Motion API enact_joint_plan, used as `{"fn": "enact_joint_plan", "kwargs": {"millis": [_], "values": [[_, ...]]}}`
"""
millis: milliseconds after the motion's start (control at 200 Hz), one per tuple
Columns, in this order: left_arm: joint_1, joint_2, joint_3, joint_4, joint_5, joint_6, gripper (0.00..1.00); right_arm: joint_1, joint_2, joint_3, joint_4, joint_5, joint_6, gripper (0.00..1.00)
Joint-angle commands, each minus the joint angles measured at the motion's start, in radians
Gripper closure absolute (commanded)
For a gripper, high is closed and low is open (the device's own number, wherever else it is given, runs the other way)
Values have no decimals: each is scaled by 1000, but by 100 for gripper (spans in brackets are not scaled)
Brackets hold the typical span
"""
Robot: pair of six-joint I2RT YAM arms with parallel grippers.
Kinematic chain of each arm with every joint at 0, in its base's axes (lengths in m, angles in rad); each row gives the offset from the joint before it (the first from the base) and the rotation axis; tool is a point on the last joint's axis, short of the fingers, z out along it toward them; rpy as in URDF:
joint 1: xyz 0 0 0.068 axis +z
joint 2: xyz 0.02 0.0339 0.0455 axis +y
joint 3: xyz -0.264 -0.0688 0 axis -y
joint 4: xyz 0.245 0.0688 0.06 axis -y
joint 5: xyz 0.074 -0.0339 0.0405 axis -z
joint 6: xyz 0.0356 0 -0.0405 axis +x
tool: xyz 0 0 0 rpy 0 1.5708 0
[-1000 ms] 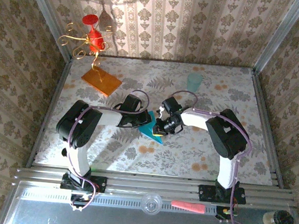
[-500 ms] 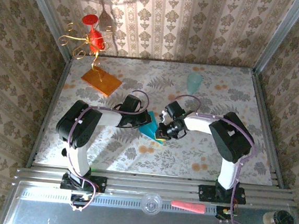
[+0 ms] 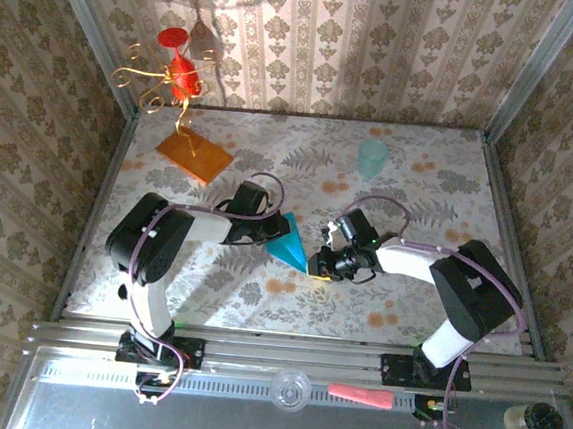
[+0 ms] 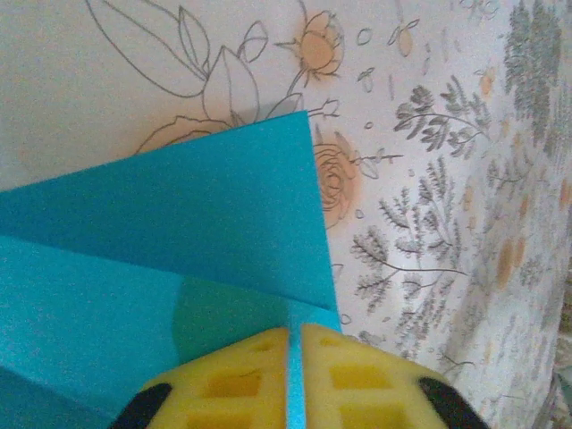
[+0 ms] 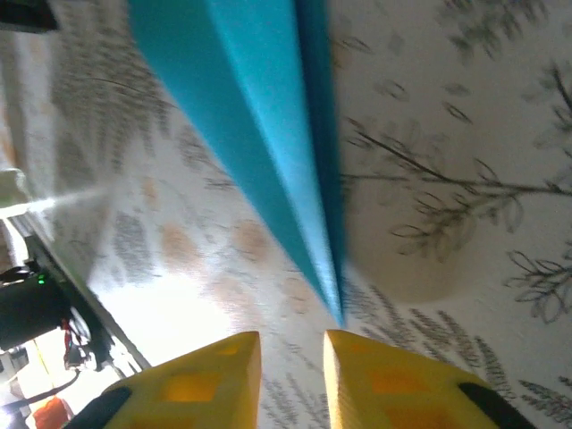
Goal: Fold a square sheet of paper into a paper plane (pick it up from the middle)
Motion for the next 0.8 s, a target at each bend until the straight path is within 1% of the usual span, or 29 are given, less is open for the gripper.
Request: {"fn": "enact_joint_plan", "kwargs": {"millis": [0, 70, 125, 195, 305, 320, 345, 535, 610, 670, 740, 795], "values": [[17, -118, 20, -4, -9, 11, 79, -12, -58, 35, 47, 46, 15, 67], [31, -177, 1, -17, -35, 4, 74, -23, -53, 53, 53, 72, 16, 62], [50, -224, -26, -29, -57, 1, 67, -36, -35, 74, 44, 77, 13, 60], [76, -285, -72, -50, -83, 2, 59, -47, -3, 98, 47, 69, 4, 59], [110, -381, -144, -98, -119, 7, 51, -58, 54, 144, 34, 58, -31, 55], [138, -394, -153, -106, -122, 8, 50, -60, 60, 155, 28, 54, -36, 55], [151, -414, -170, -118, -127, 10, 48, -63, 76, 169, 18, 47, -49, 54], [206, -549, -258, -206, -160, 34, 34, -72, 175, 245, -20, -33, -113, 55], [218, -582, -279, -223, -167, 36, 31, -72, 206, 269, -38, -60, -129, 58], [222, -598, -292, -227, -167, 27, 25, -72, 231, 290, -61, -75, -142, 60], [222, -606, -300, -222, -159, 22, 24, -73, 251, 302, -68, -95, -147, 64], [222, -606, -303, -220, -153, 19, 20, -72, 259, 303, -63, -106, -149, 66]]}}
